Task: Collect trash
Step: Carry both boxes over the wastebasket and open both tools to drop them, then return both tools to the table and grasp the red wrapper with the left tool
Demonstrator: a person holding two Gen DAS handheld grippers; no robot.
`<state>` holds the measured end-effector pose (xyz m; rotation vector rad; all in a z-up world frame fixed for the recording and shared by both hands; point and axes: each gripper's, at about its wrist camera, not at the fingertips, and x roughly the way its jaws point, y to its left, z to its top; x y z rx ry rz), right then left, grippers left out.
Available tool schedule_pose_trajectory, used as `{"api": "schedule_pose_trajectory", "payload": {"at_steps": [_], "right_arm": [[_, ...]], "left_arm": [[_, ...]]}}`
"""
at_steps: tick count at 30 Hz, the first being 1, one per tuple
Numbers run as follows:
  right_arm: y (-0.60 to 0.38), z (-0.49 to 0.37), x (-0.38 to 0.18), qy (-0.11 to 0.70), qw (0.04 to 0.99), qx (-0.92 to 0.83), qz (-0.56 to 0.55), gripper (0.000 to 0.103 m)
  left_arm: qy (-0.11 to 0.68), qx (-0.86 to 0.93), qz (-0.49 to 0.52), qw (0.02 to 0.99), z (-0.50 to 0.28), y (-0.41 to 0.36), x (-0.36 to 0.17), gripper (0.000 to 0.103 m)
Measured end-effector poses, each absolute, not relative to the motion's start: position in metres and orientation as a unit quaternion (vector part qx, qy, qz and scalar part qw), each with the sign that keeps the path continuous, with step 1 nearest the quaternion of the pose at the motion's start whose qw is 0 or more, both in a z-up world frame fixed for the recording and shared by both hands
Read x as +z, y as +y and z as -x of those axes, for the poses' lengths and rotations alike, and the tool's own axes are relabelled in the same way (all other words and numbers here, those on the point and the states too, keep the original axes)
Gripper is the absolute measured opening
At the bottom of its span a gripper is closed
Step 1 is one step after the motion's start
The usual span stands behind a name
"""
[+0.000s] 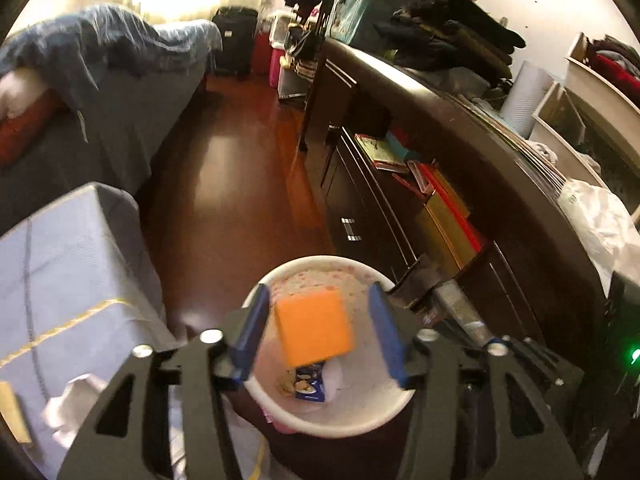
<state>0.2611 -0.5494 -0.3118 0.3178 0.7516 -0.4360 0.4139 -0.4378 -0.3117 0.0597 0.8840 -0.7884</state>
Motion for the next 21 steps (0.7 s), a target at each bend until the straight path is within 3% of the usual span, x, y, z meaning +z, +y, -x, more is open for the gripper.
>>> {"api": "schedule_pose_trajectory", "payload": {"at_steps": [2,5,21], "right_arm": [[-0.554,-0.266,-0.32,0.365,0.893,-0.211,-0.156,0.034],[-0.557,-0.27,-0.328,0.365,0.892,-0.214,-0.16,0.043],[-0.526,-0.255,-0.309,0.37,0.891,-0.204,-0.168,0.062]], "left_arm": [[0.423,-0.372,-0.018,0.826,-0.421,-0.441,-0.319,0.071],[0.424,-0.372,-0.016,0.825,-0.427,-0.447,-0.323,0.075],[0.374,-0.325,-0.021,0.869,-0.406,-0.395,-0.278,0.087]]}}
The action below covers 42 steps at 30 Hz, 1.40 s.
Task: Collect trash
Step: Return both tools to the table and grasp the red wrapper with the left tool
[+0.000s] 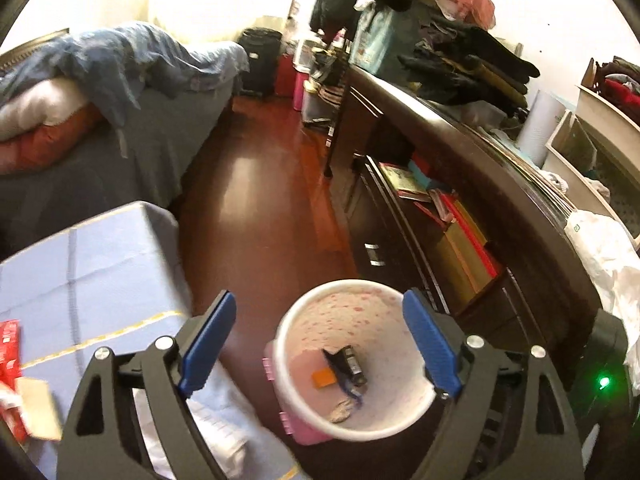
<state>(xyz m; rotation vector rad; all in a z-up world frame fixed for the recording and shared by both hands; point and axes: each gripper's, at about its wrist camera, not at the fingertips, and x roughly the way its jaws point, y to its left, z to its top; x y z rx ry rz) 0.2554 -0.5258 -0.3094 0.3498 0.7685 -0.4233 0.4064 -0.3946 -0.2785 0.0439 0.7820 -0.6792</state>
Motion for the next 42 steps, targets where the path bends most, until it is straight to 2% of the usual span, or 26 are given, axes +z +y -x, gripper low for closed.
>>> {"api": "schedule_pose_trajectory", "payload": {"at_steps": [5,10,23,29,36,39,40,42], "right_arm": [[-0.491,-0.248,-0.289,0.367,0.9,-0.175,-0.157,0.071],[-0.45,-0.246,-0.274,0.361,0.913,-0.129,-0.141,0.074],[-0.372,-0.247,-0.258,0.367,0.924,-0.045,-0.103,0.074],[-0.358,-0.25,-0.258,0.37,0.924,-0.034,-0.093,0.074],[-0.352,-0.254,-0.258,0.374,0.923,-0.033,-0.091,0.074],[-0.353,-0.256,-0.26,0.375,0.922,-0.034,-0.09,0.074],[-0.353,-0.256,-0.261,0.376,0.922,-0.034,-0.09,0.074],[-0.352,-0.258,-0.264,0.379,0.92,-0.033,-0.092,0.074]], "left_arm": [[0.361,-0.264,-0.034,0.894,-0.393,-0.347,-0.265,0.091],[0.367,-0.191,-0.041,0.91,-0.388,-0.288,-0.264,0.092],[0.415,-0.048,-0.019,0.908,-0.413,-0.163,-0.299,0.092],[0.442,-0.022,0.029,0.896,-0.439,-0.136,-0.32,0.092],[0.456,-0.027,0.03,0.889,-0.441,-0.143,-0.338,0.091],[0.455,-0.037,0.045,0.889,-0.437,-0.139,-0.338,0.075],[0.455,-0.038,0.042,0.889,-0.436,-0.139,-0.337,0.06],[0.459,-0.045,0.036,0.886,-0.437,-0.139,-0.339,0.06]]}}
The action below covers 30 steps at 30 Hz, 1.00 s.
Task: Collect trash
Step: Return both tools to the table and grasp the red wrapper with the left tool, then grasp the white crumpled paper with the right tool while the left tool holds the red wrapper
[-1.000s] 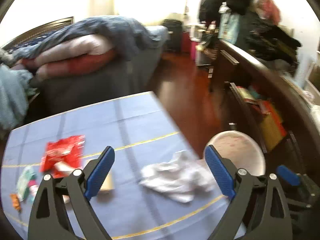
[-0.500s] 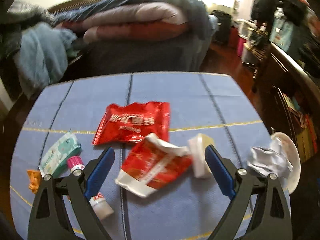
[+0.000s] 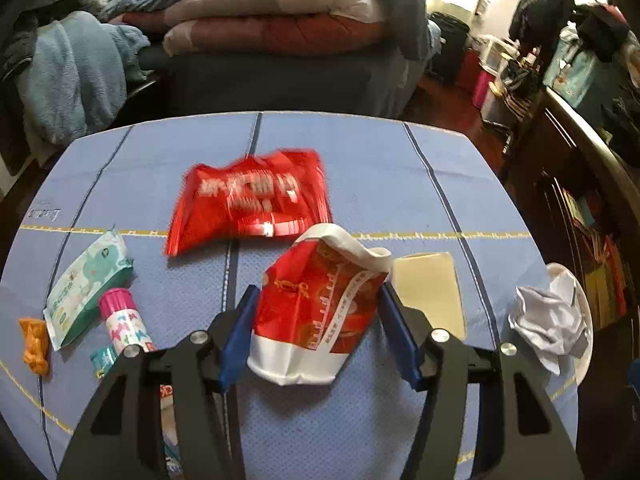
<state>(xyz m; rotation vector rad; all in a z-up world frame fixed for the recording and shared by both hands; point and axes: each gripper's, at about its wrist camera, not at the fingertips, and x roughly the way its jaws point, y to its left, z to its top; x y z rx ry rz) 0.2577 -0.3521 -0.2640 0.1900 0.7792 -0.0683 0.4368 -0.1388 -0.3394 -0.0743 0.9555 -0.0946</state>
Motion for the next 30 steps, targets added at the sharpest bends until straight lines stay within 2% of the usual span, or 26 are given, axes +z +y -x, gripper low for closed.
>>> {"api": "schedule_pose_trajectory", "payload": {"at_steps": [15,18,23,24,25,27,29,30], "right_arm": [[-0.343,-0.298,-0.288,0.386,0.918,-0.029,-0.082,0.075],[-0.344,-0.316,-0.297,0.392,0.916,-0.027,-0.076,0.087],[-0.342,-0.336,-0.308,0.403,0.912,-0.027,-0.066,0.087],[-0.341,-0.336,-0.309,0.402,0.913,-0.03,-0.06,0.086],[-0.339,-0.338,-0.31,0.405,0.912,-0.029,-0.054,0.075],[-0.336,-0.339,-0.311,0.408,0.911,-0.031,-0.045,0.071],[-0.33,-0.336,-0.309,0.403,0.914,-0.037,-0.026,0.051],[-0.328,-0.335,-0.308,0.402,0.915,-0.038,-0.022,0.039]], "left_arm": [[0.423,-0.048,0.063,0.903,-0.417,-0.117,-0.318,0.057],[0.419,-0.051,0.065,0.904,-0.414,-0.111,-0.311,0.057],[0.416,-0.056,0.065,0.905,-0.409,-0.107,-0.305,0.057],[0.415,-0.058,0.066,0.906,-0.408,-0.107,-0.304,0.057],[0.414,-0.059,0.067,0.906,-0.406,-0.107,-0.303,0.058],[0.413,-0.061,0.068,0.906,-0.405,-0.106,-0.301,0.058],[0.411,-0.063,0.069,0.907,-0.404,-0.106,-0.3,0.058],[0.41,-0.064,0.069,0.907,-0.403,-0.106,-0.299,0.058]]}}
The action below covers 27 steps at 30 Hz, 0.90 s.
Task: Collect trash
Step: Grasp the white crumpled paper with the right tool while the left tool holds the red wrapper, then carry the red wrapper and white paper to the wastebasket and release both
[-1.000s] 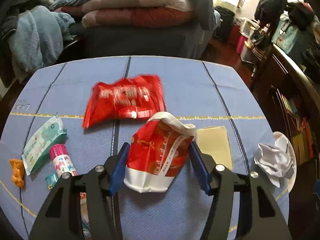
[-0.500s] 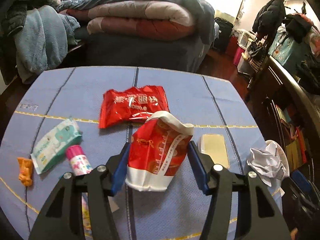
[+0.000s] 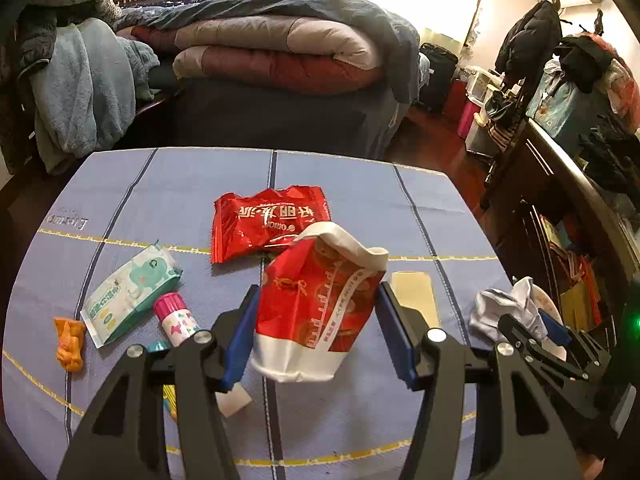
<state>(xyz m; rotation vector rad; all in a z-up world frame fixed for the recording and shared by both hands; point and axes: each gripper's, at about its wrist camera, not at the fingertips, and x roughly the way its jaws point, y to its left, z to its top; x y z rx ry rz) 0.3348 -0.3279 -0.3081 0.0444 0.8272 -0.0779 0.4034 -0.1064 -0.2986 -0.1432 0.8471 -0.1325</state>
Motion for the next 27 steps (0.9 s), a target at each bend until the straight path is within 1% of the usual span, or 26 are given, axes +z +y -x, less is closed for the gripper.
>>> {"api": "schedule_pose_trajectory", "payload": {"at_steps": [1,16,27], "right_arm": [[-0.326,-0.333,-0.307,0.402,0.915,-0.031,-0.022,0.031],[-0.328,-0.279,-0.268,0.365,0.928,0.001,-0.074,0.03],[-0.367,-0.236,-0.24,0.331,0.936,-0.013,-0.117,0.03]], "left_arm": [[0.41,-0.065,0.069,0.907,-0.403,-0.107,-0.298,0.058],[0.38,-0.103,0.072,0.917,-0.367,-0.116,-0.263,0.058],[0.351,-0.17,0.051,0.92,-0.338,-0.169,-0.229,0.058]]}}
